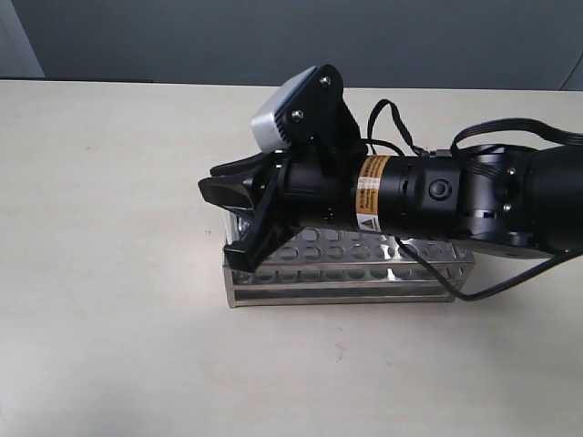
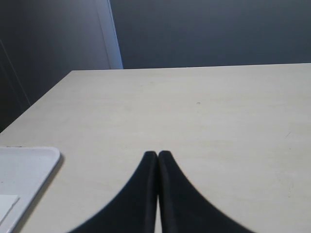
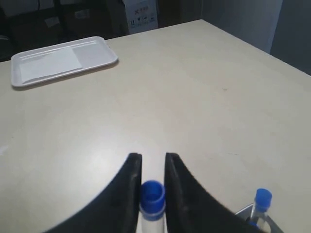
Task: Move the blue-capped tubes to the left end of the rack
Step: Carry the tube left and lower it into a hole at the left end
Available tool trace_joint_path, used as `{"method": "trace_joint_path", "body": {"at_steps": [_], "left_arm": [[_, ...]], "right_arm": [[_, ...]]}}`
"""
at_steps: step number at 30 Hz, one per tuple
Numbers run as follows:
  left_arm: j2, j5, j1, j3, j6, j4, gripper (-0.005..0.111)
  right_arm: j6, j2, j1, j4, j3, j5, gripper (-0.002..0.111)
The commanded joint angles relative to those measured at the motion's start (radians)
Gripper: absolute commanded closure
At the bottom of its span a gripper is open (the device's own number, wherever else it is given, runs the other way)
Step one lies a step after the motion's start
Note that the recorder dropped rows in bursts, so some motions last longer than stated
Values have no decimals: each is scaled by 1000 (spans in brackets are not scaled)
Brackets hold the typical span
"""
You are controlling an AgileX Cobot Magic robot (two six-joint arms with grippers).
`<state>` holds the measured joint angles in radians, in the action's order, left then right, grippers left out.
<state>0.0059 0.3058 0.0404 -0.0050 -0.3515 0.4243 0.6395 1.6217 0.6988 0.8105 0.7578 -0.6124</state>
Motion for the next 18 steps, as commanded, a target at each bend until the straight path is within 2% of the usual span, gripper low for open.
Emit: {"method": "trace_joint_path", "body": {"at_steps": [1,18], "left_arm": [[-6,-2,2,2,-5,-1,106],[-6,-2,2,2,-5,-1,106]], "right_arm": [[-20,16,1,-20,5,-3,108],[-99,35,1,-110,5,-10,108]]}}
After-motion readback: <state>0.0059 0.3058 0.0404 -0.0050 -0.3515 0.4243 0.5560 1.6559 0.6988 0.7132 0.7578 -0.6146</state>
